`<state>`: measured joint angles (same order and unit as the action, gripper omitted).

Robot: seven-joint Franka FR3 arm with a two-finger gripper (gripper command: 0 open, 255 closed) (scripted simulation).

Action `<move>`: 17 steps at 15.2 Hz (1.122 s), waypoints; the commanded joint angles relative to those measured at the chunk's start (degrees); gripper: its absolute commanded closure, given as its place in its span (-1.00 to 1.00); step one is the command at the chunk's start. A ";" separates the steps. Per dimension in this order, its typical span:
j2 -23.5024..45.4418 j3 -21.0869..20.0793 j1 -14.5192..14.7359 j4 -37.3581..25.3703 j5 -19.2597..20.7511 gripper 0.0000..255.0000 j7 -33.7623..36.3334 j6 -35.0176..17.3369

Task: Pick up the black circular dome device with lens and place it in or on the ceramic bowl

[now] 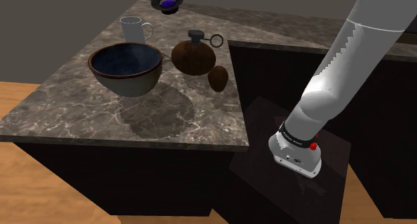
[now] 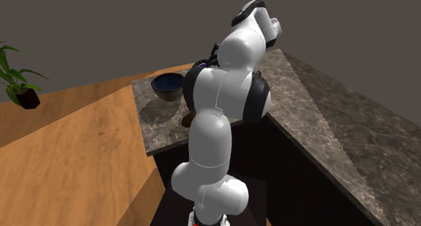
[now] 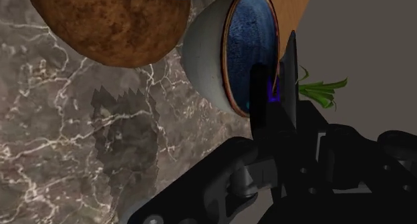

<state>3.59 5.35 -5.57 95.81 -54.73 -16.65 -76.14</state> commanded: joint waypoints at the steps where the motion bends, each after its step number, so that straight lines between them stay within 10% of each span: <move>1: -1.00 -1.41 1.61 1.25 -0.71 1.00 1.61 -2.65; 17: -5.93 -10.81 10.77 9.37 -4.74 1.00 8.75 -19.68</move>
<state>-2.28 -5.43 5.17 104.44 -59.39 -7.35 -95.40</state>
